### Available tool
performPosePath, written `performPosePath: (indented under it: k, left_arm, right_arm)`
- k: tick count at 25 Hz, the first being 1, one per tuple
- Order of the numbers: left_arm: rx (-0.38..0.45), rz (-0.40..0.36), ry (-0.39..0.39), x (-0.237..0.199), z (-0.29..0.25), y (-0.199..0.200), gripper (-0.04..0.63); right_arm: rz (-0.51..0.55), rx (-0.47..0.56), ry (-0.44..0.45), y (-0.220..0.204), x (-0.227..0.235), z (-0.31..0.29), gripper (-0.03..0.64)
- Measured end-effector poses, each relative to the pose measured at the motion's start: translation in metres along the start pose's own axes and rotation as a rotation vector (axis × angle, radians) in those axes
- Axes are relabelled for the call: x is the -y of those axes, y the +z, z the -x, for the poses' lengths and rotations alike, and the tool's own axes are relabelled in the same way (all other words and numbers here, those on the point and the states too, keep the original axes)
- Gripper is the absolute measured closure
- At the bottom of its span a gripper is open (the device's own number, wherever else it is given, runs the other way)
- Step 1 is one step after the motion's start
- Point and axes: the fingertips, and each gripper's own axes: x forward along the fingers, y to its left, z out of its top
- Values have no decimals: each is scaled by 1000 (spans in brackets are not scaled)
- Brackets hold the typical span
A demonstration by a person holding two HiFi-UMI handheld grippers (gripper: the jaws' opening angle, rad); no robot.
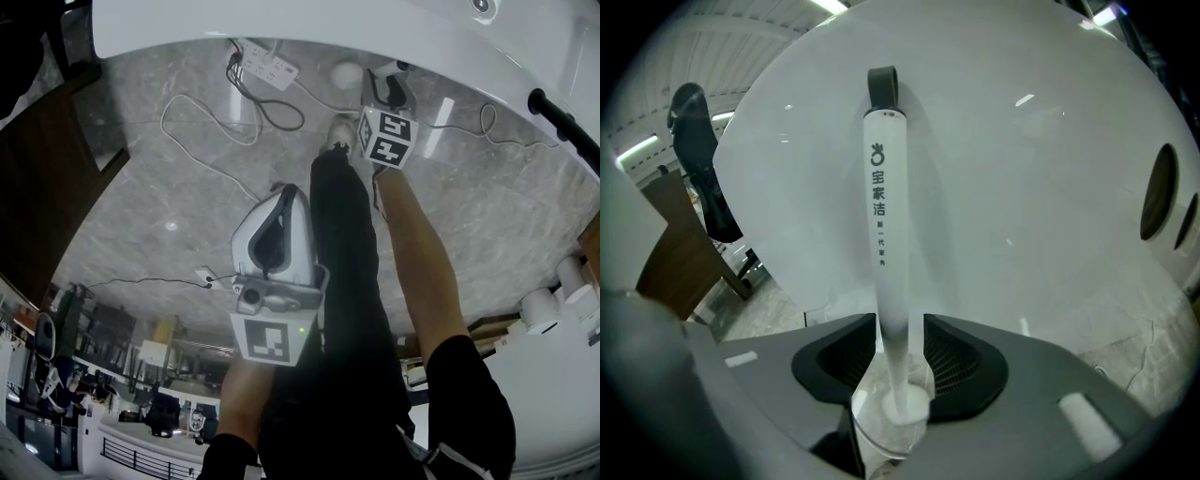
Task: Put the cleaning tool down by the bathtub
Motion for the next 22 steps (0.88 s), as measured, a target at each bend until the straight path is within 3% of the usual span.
performPosePath:
  k: [14, 22]
  left_arm:
    - [13, -2, -24, 10, 5, 11, 589]
    - [25, -4, -37, 13, 21, 23, 589]
  right_arm:
    - [1, 4, -11, -3, 3, 23, 459]
    - [-5, -3, -26, -8, 0, 47, 559]
